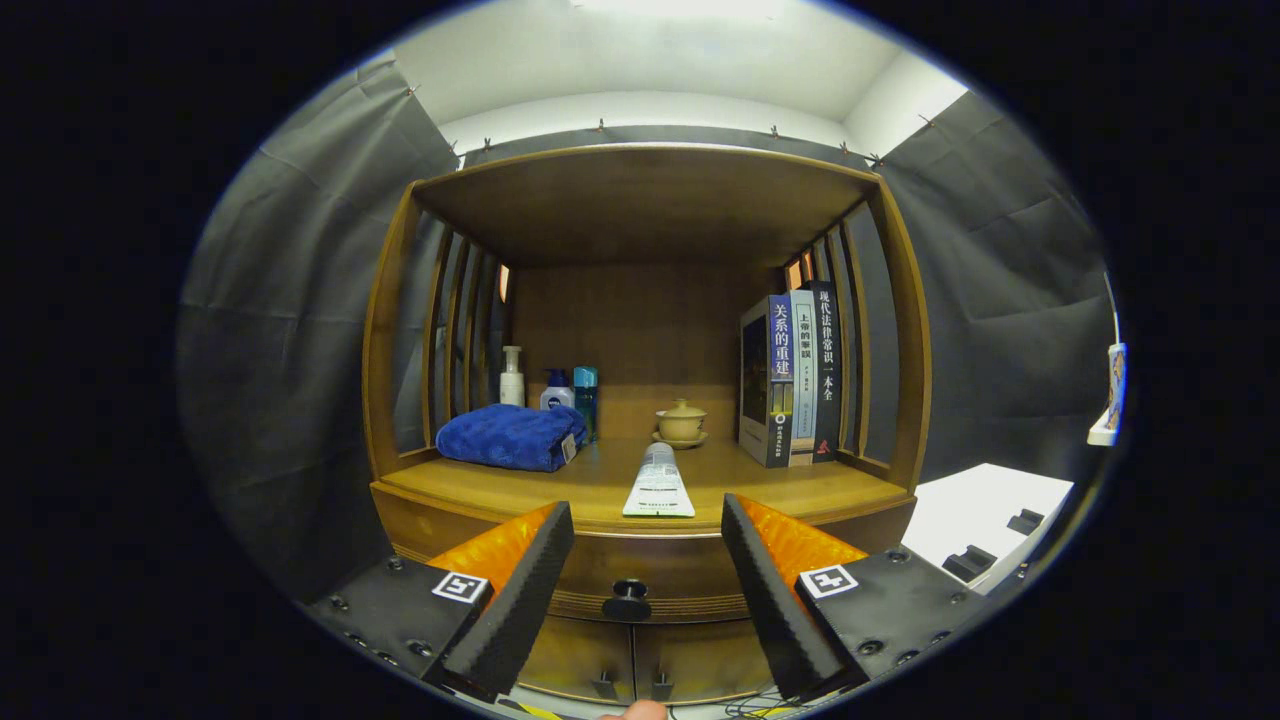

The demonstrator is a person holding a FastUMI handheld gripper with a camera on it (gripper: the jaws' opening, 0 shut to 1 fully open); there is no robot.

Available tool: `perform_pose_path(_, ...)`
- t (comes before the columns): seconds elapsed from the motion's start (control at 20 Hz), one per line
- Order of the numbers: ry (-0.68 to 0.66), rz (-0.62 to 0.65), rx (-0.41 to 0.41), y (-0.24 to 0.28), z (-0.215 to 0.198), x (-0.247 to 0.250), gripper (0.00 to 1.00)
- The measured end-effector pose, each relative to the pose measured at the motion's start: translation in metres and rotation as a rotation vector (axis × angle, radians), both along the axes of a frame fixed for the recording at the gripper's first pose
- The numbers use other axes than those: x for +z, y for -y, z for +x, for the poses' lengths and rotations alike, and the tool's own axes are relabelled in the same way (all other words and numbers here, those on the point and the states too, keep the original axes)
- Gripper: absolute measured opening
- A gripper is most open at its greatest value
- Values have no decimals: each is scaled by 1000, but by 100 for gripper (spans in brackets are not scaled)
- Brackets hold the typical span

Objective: Pull open the drawer, take out the items inside it, and place them on the countertop above the cabinet.

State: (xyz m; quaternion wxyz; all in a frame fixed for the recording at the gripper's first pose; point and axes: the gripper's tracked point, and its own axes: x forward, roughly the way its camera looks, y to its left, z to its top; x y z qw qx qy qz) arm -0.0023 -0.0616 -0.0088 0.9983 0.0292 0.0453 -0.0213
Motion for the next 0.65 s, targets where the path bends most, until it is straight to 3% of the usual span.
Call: perform_pose_path(0.65, 3, 15, -17, 9, -3, -1, 98)
